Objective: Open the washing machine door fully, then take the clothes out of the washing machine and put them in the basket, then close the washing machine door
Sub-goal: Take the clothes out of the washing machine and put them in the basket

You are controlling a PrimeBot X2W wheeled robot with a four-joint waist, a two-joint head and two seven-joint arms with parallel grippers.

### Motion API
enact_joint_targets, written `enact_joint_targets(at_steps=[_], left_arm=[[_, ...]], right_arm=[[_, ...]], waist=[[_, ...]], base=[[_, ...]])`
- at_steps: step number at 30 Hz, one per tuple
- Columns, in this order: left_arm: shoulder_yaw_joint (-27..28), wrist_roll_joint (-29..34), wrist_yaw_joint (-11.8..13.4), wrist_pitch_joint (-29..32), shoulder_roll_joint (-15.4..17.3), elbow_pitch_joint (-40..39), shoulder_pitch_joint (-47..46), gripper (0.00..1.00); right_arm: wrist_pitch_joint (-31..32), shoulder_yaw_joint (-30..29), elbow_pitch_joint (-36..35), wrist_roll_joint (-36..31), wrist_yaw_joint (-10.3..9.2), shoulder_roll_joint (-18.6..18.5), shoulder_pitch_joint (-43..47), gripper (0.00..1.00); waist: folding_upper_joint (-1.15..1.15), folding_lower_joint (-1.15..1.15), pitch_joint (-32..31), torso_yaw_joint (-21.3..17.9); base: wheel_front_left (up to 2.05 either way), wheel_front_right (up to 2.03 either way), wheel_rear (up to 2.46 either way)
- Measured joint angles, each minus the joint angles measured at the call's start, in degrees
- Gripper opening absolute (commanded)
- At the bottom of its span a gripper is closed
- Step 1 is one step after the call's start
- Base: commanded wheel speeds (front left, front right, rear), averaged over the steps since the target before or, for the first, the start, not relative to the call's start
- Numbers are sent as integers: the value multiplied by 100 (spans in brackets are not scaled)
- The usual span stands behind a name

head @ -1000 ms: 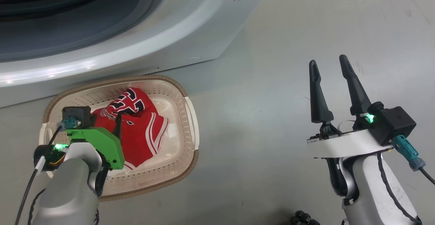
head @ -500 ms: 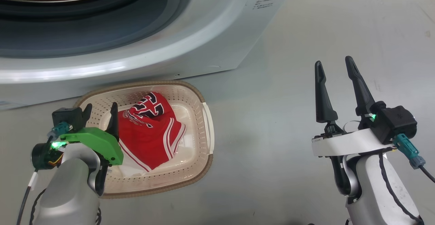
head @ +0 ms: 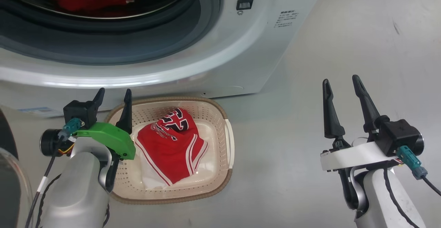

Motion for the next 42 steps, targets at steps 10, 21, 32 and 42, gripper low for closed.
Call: enact_joint_targets(at_steps=[10,21,32,42], left_arm=[[-1,297,148,-1,10,-907,409,100],[-23,550,334,-2,31,-1993,1218,100],[-204,646,526,-1,45,-2557,2494,100],[-210,647,657,-1,82,-3117,3030,100]], right_arm=[[0,-23,234,-8,54,1,353,100],[0,-89,399,-53,54,8,804,100],[0,-145,478,-67,48,23,1377,100],[0,-141,389,-108,43,33,1584,100]], waist=[[0,0,-671,255],[0,0,-1484,411],[0,-1,-2323,541],[0,-1,-2600,617]], base=[[0,0,0],[0,0,0],[0,0,0],[0,0,0]])
